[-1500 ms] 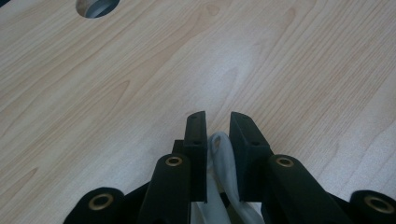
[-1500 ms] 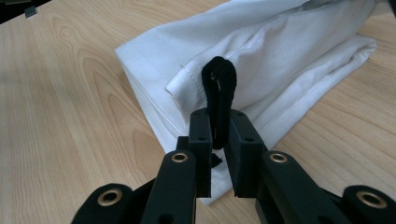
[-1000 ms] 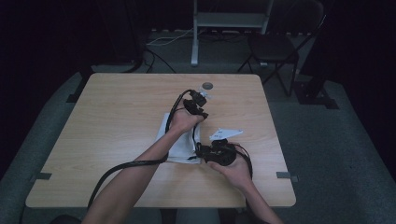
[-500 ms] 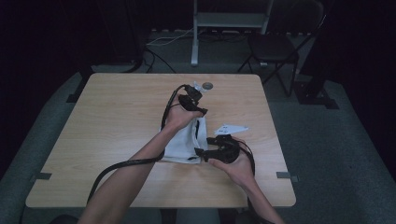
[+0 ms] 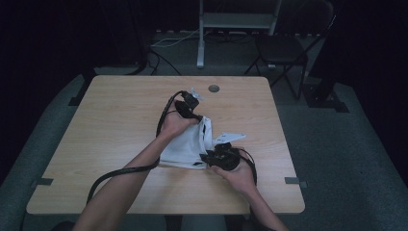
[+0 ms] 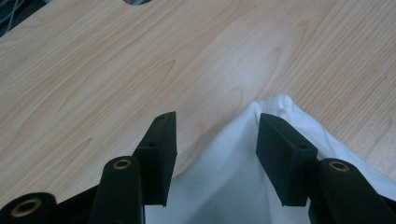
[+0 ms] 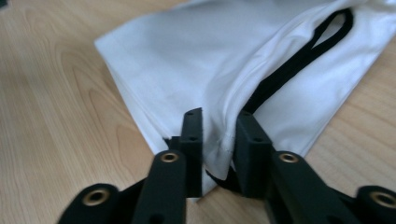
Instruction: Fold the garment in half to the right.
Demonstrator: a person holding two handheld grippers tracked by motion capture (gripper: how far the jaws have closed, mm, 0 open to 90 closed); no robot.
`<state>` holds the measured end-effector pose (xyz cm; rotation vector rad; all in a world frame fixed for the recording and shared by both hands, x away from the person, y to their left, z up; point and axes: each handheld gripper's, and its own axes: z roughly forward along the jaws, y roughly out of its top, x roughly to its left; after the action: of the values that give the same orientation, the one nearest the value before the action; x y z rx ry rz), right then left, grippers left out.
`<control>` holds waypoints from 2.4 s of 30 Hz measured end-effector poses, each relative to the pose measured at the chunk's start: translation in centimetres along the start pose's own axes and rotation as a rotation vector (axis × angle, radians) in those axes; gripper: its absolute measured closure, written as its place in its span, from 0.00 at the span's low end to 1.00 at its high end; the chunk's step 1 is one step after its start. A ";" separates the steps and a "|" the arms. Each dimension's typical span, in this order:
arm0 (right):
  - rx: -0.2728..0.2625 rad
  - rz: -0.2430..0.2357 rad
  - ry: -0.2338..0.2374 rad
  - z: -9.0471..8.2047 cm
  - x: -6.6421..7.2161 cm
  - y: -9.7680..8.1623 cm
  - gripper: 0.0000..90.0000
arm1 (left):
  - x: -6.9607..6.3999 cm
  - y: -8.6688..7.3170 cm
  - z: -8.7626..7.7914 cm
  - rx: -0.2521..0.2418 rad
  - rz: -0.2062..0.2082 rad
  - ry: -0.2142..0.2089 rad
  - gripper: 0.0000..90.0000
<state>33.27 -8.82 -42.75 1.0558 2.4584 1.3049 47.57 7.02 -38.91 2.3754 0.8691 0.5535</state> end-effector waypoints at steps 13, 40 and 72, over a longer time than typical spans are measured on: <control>0.046 0.046 0.002 -0.5 -0.2 -0.6 0.92 | -0.6 -0.2 0.9 -0.004 0.019 0.004 0.52; 0.042 0.089 -0.012 -0.3 0.0 -0.7 0.90 | 0.6 -0.6 0.0 -0.021 -0.008 -0.005 0.45; 0.078 0.110 -0.110 -0.6 -0.4 -0.6 0.83 | 2.0 -1.9 -4.3 -0.051 0.034 0.023 0.42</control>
<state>32.97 -9.75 -42.91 1.2627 2.4180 1.1550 45.81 11.12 -36.42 2.3457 0.8162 0.6108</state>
